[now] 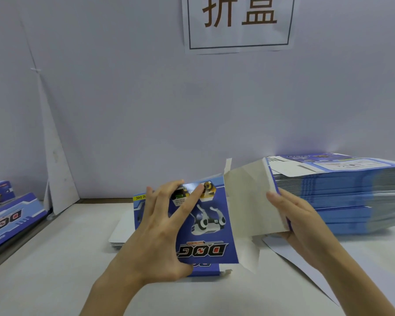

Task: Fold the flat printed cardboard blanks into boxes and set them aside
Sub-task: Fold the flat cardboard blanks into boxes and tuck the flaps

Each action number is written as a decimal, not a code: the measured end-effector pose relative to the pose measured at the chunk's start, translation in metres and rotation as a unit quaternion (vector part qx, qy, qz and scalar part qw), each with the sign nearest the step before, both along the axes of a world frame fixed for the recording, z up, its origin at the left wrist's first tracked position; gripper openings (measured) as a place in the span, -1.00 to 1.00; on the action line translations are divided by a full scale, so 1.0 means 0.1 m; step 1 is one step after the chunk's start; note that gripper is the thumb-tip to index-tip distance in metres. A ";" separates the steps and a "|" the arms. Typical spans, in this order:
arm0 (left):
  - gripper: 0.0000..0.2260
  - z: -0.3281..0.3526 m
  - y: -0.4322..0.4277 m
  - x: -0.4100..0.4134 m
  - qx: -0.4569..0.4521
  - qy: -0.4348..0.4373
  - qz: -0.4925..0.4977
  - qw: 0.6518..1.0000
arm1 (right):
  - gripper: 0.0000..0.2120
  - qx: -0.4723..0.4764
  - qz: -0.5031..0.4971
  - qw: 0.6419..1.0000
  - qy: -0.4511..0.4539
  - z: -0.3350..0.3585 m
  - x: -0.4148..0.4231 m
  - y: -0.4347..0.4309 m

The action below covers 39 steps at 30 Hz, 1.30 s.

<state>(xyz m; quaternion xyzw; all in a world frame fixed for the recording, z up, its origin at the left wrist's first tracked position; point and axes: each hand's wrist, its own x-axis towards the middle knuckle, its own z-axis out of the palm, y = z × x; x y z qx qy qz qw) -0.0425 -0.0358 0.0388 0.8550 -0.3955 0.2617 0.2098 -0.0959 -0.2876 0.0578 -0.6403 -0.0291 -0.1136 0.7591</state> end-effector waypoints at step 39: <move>0.16 -0.01 -0.40 -0.18 -0.342 0.189 0.023 0.920 | -0.19 -0.110 0.158 0.976 -0.101 -0.11 0.05 0.08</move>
